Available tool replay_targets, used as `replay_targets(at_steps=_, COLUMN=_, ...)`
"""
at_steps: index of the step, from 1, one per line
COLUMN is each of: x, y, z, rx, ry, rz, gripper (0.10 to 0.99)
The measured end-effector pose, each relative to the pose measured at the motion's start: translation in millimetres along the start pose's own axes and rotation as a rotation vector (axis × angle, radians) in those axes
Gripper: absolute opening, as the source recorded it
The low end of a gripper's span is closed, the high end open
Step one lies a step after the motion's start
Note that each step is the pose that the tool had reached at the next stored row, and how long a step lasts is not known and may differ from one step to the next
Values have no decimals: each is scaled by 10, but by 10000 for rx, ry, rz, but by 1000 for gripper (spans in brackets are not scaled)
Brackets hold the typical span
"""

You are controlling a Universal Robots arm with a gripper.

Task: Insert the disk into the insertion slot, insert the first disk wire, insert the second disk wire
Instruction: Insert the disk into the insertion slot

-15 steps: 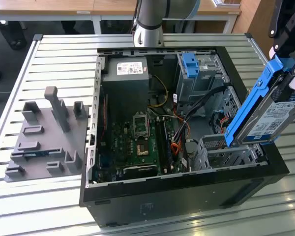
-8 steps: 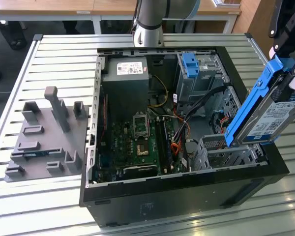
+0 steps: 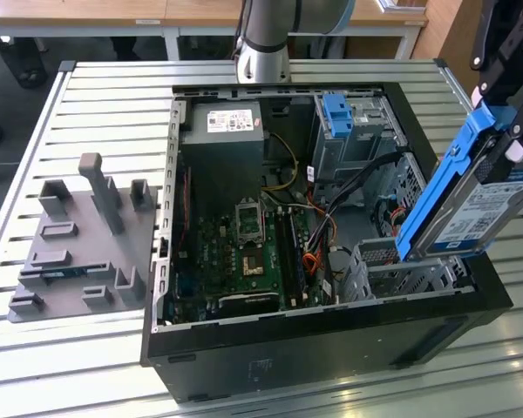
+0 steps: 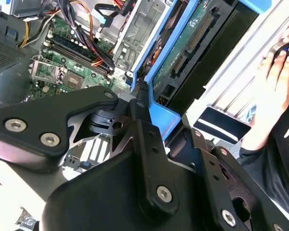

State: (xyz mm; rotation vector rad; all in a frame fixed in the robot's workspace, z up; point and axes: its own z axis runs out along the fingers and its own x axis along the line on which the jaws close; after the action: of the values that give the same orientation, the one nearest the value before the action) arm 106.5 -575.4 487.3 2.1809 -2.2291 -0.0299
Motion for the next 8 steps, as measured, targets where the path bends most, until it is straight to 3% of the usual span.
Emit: replay_targets(at_steps=8, x=-51, y=93, z=40, rx=44, ry=-5, rz=47, gripper=365)
